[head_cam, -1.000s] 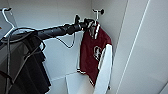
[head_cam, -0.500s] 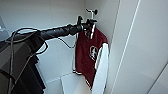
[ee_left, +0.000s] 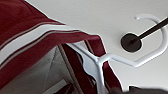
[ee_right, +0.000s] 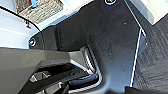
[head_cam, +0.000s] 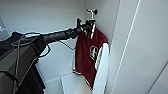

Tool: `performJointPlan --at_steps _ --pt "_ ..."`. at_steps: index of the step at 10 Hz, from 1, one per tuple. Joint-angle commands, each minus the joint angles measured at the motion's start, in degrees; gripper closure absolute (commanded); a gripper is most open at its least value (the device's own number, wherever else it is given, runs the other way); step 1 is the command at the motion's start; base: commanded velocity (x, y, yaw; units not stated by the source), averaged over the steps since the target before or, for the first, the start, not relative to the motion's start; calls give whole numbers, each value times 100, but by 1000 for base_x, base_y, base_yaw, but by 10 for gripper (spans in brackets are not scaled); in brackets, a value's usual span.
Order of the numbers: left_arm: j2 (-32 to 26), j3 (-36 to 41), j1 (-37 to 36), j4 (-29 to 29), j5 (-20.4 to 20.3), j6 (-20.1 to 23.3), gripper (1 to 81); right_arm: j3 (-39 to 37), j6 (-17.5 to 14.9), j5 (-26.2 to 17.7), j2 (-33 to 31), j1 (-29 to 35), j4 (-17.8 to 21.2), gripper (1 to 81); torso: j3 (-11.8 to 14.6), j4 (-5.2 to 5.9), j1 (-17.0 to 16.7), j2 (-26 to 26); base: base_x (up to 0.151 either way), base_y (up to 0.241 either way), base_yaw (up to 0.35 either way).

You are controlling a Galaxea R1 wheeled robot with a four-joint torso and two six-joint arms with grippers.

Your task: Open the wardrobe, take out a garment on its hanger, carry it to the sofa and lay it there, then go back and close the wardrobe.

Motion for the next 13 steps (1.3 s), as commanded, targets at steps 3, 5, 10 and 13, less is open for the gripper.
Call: performJointPlan --at_steps 3,5,10,13 --pt "299 -473 -1148 294 -1154 -40 10 49 9 -288 44 107 20 10 0 0 0 0 0 0 0" --pt "176 -395 -1148 320 -1576 -40 10 49 9 -288 44 116 20 10 0 0 0 0 0 0 0" --pt "106 -359 -1183 425 -2078 -58 10 67 9 -297 71 125 38 10 0 0 2 0 0 0 0" --pt "220 -465 -1254 522 -2043 -58 10 67 9 -297 71 142 30 10 0 0 2 0 0 0 0"
